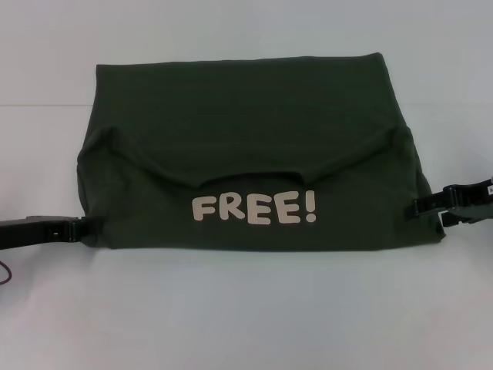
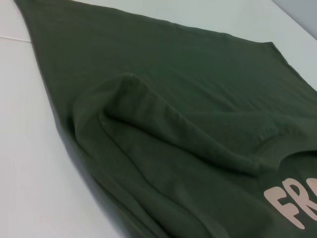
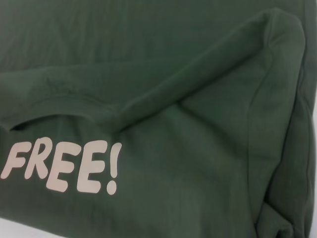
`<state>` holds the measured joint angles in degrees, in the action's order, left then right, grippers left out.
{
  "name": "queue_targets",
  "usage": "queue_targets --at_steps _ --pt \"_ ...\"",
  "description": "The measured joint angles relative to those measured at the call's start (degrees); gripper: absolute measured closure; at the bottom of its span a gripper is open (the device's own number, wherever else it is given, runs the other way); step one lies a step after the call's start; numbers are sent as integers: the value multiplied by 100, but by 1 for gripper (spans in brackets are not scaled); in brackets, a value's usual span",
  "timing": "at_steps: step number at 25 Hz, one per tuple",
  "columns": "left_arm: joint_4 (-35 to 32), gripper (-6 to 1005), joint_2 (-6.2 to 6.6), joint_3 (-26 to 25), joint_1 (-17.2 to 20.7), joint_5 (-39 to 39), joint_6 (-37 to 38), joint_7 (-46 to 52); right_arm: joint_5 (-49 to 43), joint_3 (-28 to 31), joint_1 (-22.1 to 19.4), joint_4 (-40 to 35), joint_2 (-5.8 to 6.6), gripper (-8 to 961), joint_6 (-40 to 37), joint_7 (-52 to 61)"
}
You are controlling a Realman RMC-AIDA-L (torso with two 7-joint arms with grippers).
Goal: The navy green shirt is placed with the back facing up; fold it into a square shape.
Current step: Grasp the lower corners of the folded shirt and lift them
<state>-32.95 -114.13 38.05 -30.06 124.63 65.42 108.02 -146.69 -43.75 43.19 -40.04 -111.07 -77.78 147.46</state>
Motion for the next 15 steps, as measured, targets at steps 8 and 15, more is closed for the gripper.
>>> queue_targets --at_steps 8,15 --pt "0 948 -13 3 0 0 7 0 0 -47 -11 41 -107 54 216 -86" --pt "-3 948 -22 -9 8 0 35 0 0 -135 -15 66 -162 53 337 -104"
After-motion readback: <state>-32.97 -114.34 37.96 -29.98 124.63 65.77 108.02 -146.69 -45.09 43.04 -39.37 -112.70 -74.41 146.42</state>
